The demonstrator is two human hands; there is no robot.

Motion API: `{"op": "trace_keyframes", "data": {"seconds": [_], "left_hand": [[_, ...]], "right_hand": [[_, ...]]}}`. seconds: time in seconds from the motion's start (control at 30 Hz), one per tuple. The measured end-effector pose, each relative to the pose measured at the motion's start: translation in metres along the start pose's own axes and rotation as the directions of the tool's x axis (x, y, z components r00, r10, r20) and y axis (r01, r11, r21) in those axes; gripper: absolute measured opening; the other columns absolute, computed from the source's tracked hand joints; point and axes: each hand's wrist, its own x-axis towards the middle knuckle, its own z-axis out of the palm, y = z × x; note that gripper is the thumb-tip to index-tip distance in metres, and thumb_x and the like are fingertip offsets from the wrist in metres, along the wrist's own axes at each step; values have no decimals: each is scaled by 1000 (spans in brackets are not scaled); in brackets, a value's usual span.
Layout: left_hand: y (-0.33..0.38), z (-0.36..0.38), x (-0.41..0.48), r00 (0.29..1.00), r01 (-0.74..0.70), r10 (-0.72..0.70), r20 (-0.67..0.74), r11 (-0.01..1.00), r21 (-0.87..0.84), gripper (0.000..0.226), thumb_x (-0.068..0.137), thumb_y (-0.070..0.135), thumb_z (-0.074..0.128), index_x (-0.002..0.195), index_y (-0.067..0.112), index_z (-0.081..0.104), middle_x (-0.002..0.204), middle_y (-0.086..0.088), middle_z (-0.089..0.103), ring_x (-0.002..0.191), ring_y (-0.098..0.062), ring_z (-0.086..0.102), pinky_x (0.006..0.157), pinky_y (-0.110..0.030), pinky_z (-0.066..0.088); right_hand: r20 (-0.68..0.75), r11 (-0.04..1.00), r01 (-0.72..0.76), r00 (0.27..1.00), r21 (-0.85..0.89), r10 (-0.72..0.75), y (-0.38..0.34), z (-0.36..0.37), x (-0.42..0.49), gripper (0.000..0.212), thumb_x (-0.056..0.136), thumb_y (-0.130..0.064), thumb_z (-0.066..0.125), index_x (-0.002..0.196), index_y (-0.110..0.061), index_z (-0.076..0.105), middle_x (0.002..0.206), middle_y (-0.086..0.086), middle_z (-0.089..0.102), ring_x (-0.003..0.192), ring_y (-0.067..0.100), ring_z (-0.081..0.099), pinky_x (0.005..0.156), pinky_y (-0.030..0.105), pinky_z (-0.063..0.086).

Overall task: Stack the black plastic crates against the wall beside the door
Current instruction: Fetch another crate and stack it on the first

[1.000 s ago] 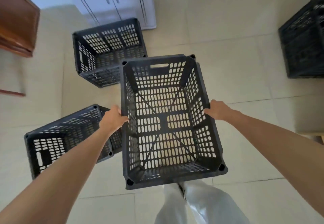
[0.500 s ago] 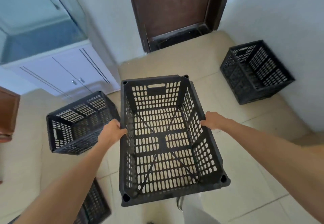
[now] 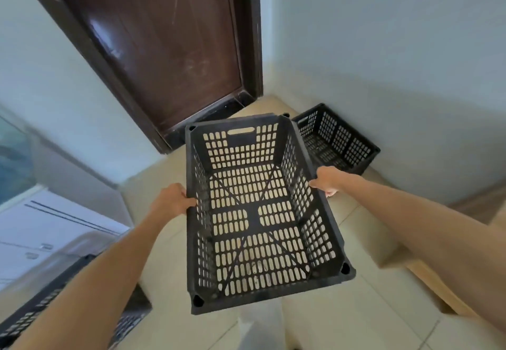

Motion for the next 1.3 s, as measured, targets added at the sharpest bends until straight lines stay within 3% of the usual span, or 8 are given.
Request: {"op": "trace_keyframes", "data": {"seconds": [0.1,0.27,0.47,0.6,0.8,0.97,1.1,1.3], "left_hand": [[53,-12,60,997,-50,49,64,999,14,26,80,29,72,91,14,54,85,-1,61,83,-18,56,70,-31,42],[146,-17,138,980,-153,142,136,985,77,27,81,25,73,79,17,47,81,1,56,78,-14,54,64,-27,40],[253,8,220,956,-244,217,199,961,127,28,85,36,68,80,16,50,79,-1,63,75,-16,59,64,-31,45],[317,34,264,953,-251,219,209,958,140,30,87,39,64,73,19,45,73,2,58,64,-10,51,56,-27,37],[380,63,319,968,-184,147,204,967,177,25,91,37,55,76,19,48,75,1,60,65,-9,53,53,-26,37],[394,75,357,967,-111,63,247,977,184,21,91,28,59,85,9,52,83,-8,64,74,-21,57,59,-29,38],[398,85,388,951,-47,-2,308,987,153,19,89,23,62,93,7,53,87,-9,65,80,-22,59,62,-29,41],[414,102,437,917,31,-70,392,994,104,14,86,18,64,78,11,54,77,-5,68,82,-22,61,65,-27,40]], "right_hand": [[-28,994,-52,998,92,55,14,-40,32,39,100,-31,46,115,5,53,78,8,63,57,17,61,47,23,45],[-59,973,-153,985,173,165,53,-97,81,40,100,-35,45,91,1,59,71,9,68,53,15,63,47,23,47],[3,917,-245,967,315,257,122,-149,143,43,99,-33,46,118,4,56,95,16,71,75,28,71,68,36,61],[57,886,-297,953,357,297,168,-180,199,41,99,-31,48,120,2,57,90,10,67,66,22,67,55,29,56],[137,855,-358,934,375,331,205,-230,279,34,97,-12,42,125,3,53,115,20,64,94,35,68,80,43,59],[124,957,-266,960,117,252,204,-266,335,28,97,-11,40,78,2,57,97,19,71,67,25,67,46,27,51],[102,967,-244,967,80,235,196,-290,383,26,98,-14,36,106,3,55,71,5,54,59,20,55,42,25,41],[42,966,-254,967,40,252,199,-310,456,36,97,-16,37,126,5,45,98,16,57,77,29,56,65,34,45]]}}
